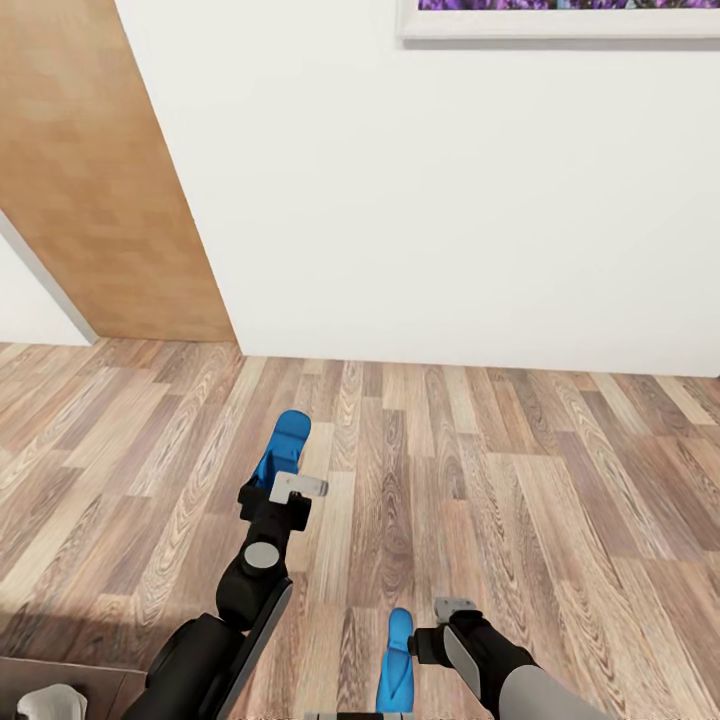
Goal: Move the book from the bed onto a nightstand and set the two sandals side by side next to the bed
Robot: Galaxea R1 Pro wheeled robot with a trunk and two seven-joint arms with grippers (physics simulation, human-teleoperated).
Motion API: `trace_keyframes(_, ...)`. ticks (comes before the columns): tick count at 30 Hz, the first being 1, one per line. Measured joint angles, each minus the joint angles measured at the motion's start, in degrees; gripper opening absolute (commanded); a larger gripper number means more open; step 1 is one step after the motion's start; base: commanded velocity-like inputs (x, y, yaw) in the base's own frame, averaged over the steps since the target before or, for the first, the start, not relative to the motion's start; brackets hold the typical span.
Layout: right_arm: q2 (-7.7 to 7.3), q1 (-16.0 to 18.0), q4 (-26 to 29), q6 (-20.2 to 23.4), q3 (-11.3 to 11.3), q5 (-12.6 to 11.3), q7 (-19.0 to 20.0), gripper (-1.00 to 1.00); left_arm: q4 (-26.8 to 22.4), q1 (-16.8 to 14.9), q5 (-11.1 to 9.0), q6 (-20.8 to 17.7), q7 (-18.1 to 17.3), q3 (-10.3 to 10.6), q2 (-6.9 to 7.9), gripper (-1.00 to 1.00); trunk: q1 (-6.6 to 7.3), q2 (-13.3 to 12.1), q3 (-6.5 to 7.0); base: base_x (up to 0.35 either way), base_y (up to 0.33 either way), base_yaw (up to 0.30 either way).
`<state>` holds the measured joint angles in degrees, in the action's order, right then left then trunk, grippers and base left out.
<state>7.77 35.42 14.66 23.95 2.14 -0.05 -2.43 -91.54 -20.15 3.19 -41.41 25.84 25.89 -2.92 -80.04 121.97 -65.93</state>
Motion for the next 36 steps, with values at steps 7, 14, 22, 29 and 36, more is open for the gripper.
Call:
trace_keyframes(7,0.08,0.0,0.0,0.0,0.0,0.0,0.0,1.0,0.0,0.0,0.0,1.1,0.1,0.0,0.01,-1.0,0.0,0.0,-0.66,0.0,0.0,0.0)
trace_keyframes(14,0.1,0.0,-0.1,0.0,0.0,0.0,0.0,1.0,0.0,0.0,0.0,2.8,0.1,-0.1,0.02,-1.0,0.0,0.0,-1.31,0.0,0.0,0.0)
trace_keyframes(22,0.1,0.0,-0.1,0.0,0.0,0.0,0.0,1.0,0.0,0.1,0.0,4.0,0.1,0.0,0.02,-1.0,0.0,0.0,-2.07,0.0,0.0,0.0)
trace_keyframes(29,0.14,0.0,-0.1,0.0,0.0,0.0,0.0,1.0,0.0,0.1,0.0,4.5,0.1,0.0,0.02,-1.0,0.0,0.0,-2.72,0.0,0.0,0.0)
trace_keyframes(36,0.18,0.0,-0.1,0.0,0.0,0.0,0.0,1.0,0.0,0.1,0.0,7.6,0.2,-0.3,0.01,-1.0,0.0,0.0,-3.38,0.0,0.0,0.0)
